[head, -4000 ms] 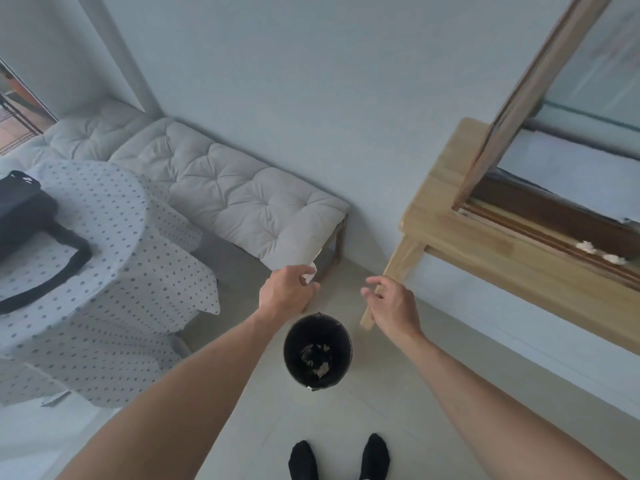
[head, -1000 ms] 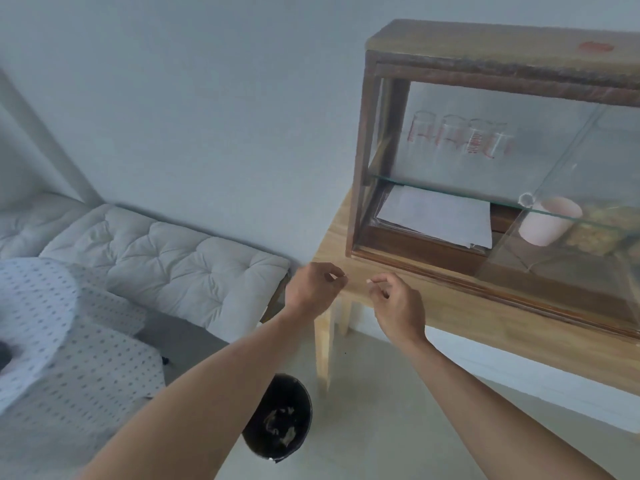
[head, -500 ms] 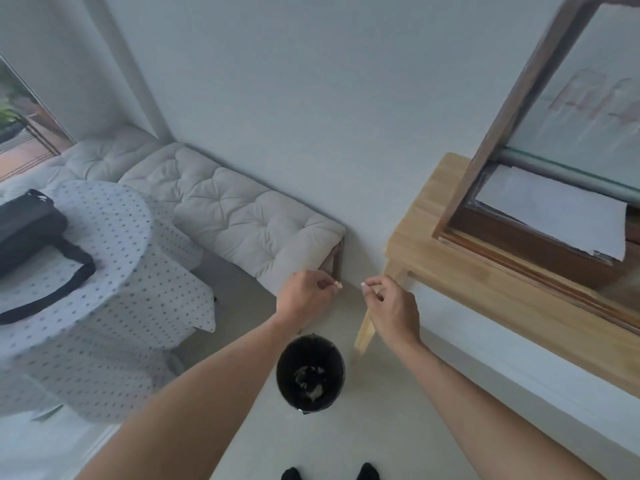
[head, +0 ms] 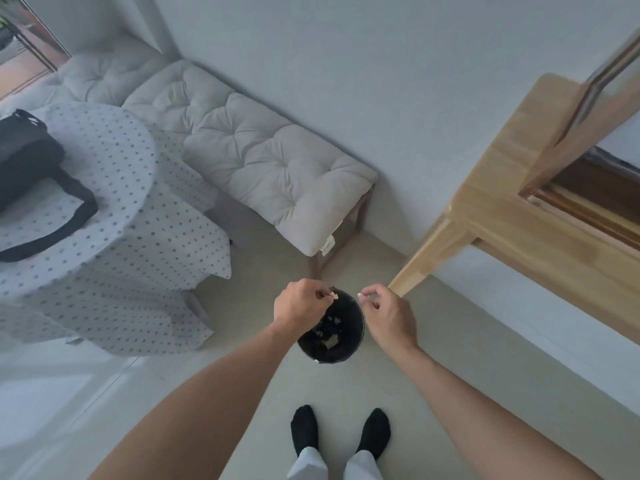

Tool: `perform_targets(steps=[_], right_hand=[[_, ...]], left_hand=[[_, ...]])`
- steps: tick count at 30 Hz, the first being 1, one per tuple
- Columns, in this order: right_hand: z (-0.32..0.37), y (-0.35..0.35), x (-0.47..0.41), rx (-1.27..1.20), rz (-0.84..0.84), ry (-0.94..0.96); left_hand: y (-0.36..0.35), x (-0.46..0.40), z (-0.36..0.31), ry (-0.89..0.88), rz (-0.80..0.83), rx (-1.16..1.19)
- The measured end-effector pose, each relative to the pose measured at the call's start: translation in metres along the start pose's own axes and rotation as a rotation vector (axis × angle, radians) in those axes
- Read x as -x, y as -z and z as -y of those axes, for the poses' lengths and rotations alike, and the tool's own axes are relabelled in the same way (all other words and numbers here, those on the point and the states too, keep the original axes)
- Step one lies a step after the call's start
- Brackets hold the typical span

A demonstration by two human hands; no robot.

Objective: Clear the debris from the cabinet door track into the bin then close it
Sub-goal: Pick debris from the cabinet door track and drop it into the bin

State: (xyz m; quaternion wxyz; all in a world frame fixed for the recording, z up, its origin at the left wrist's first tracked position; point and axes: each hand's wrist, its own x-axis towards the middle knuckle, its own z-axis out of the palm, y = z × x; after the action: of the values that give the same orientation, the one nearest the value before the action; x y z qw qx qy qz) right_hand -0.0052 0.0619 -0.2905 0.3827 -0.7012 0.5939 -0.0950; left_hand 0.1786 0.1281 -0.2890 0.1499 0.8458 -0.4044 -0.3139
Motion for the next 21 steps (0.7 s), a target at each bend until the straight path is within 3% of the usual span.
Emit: perform_targets(steps=[9,21], right_hand=[[-0.019,-0.045,0.005,0.032,0.083,-0.059],[-0.024,-0.026,0.010,0.027,0.053,-0.070]], left_hand=[[-0.016,-0.002,0.032,0.063,0.004,-0.046],[-0.007,0.006,0.032,0.059,0.006,-0.052]])
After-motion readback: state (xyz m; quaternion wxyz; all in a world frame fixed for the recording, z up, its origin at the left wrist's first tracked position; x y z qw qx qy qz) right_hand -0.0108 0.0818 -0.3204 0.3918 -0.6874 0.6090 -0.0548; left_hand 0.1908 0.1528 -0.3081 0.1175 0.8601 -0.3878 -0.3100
